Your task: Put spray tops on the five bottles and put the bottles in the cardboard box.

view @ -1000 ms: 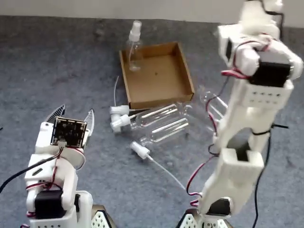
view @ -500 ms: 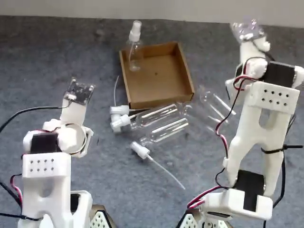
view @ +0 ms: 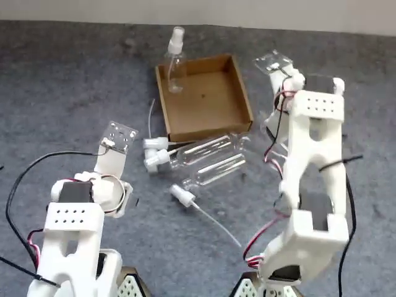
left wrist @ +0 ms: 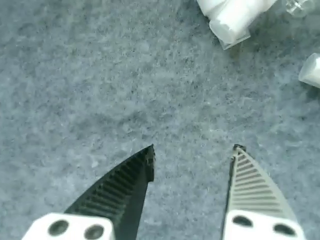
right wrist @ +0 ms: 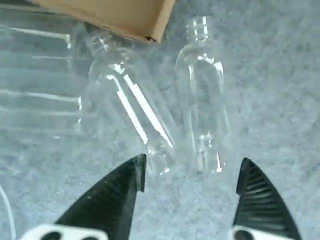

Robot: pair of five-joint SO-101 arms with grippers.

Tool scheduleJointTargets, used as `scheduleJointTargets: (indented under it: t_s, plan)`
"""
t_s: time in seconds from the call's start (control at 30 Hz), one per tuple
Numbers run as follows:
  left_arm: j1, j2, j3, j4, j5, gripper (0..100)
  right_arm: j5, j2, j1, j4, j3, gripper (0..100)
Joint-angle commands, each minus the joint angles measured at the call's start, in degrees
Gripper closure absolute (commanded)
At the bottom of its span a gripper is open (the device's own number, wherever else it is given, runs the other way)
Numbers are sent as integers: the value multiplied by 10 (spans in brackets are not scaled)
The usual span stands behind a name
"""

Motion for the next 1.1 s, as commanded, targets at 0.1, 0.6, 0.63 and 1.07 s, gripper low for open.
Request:
scheduleJointTargets:
  t_s: [0.1,0.6,0.63,1.07]
  plan:
    - [12,-12,6,-19,8,811,7,88,-15,-7,-125,745]
    - [12,-12,9,-27,8,811,7,272,12,-11,-233,749]
    - [12,-12,9,-27,8,811,7,280,18,-11,-233,749]
    - [12,-15,17,-28,8,811,7,298,167,48,-245,995]
